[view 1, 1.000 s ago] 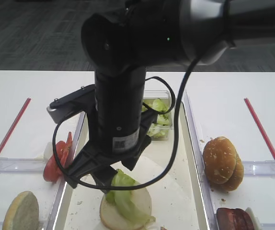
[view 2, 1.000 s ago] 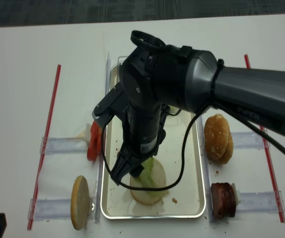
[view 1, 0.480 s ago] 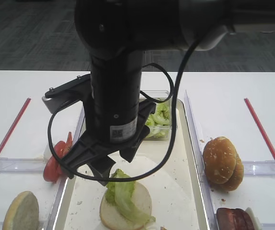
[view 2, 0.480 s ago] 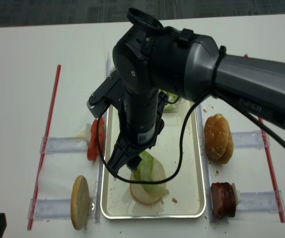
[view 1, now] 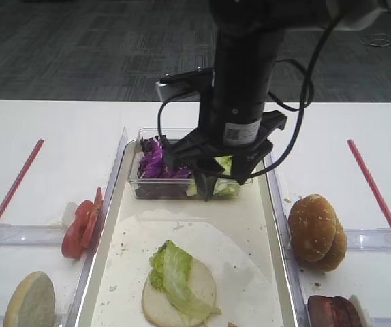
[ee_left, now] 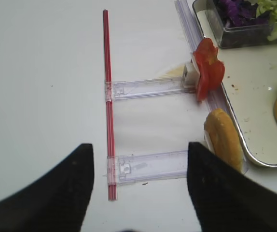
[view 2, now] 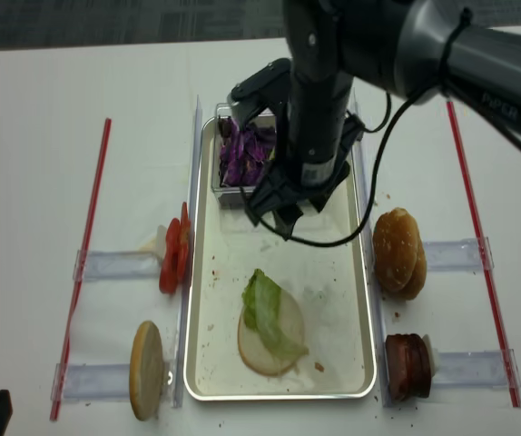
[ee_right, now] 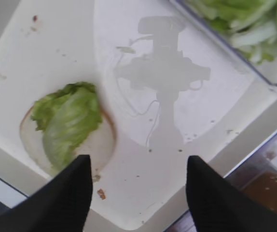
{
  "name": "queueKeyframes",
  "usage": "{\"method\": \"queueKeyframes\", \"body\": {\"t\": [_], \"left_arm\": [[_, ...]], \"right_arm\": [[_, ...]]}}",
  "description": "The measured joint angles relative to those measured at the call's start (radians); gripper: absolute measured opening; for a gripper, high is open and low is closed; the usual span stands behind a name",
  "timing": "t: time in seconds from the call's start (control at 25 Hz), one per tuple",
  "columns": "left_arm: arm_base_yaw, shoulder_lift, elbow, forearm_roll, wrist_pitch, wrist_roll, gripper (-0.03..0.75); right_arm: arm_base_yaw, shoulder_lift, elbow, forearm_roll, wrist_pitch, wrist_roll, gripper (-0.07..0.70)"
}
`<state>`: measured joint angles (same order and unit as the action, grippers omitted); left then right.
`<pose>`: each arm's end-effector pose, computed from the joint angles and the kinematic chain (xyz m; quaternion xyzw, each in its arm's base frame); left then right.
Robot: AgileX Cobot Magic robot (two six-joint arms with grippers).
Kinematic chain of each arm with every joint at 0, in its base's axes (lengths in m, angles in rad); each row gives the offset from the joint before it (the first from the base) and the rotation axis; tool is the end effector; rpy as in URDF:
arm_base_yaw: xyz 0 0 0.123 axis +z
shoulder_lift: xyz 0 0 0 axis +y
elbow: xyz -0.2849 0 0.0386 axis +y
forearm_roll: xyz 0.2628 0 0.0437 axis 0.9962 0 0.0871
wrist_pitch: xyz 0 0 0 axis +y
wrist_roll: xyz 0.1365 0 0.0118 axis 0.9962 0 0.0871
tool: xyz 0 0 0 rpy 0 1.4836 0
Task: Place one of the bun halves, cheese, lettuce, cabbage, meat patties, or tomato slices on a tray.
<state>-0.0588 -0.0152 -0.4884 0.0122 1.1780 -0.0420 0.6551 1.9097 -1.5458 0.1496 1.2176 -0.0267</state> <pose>0.0376 -0.0007 0.2464 0.0068 0.8814 -0.0177 0.4719 0.3079 0.2607 0.1909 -0.3113 0.9469 0.0794 0.0143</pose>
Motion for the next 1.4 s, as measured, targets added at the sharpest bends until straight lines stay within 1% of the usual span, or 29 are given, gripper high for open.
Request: {"method": "queueKeyframes", "body": {"t": [0.16, 0.56, 0.84, 1.0, 1.16, 1.4], "left_arm": [[0.0, 0.0, 0.0, 0.0, 0.0, 0.0, 0.428], [0.0, 0.0, 0.0, 0.0, 0.0, 0.0, 0.428], [0.0, 0.0, 0.0, 0.0, 0.0, 0.0, 0.428], [0.0, 0.0, 0.0, 0.0, 0.0, 0.0, 0.428], [0.0, 0.0, 0.0, 0.0, 0.0, 0.0, 0.428], [0.0, 0.0, 0.0, 0.0, 0.0, 0.0, 0.428]], "right_arm": [[-0.101, 0.0, 0.0, -0.002, 0.0, 0.0, 0.44], [-0.391, 0.0, 0.0, -0.008, 0.0, 0.0, 0.439], [-0.554, 0.0, 0.0, -0.018, 0.0, 0.0, 0.439], [-0.634, 0.0, 0.0, -0.031, 0.0, 0.0, 0.439], [-0.692, 0.0, 0.0, -0.034, 0.0, -0.011, 0.439], [-0.705, 0.0, 0.0, -0.042, 0.0, -0.016, 0.439]]}}
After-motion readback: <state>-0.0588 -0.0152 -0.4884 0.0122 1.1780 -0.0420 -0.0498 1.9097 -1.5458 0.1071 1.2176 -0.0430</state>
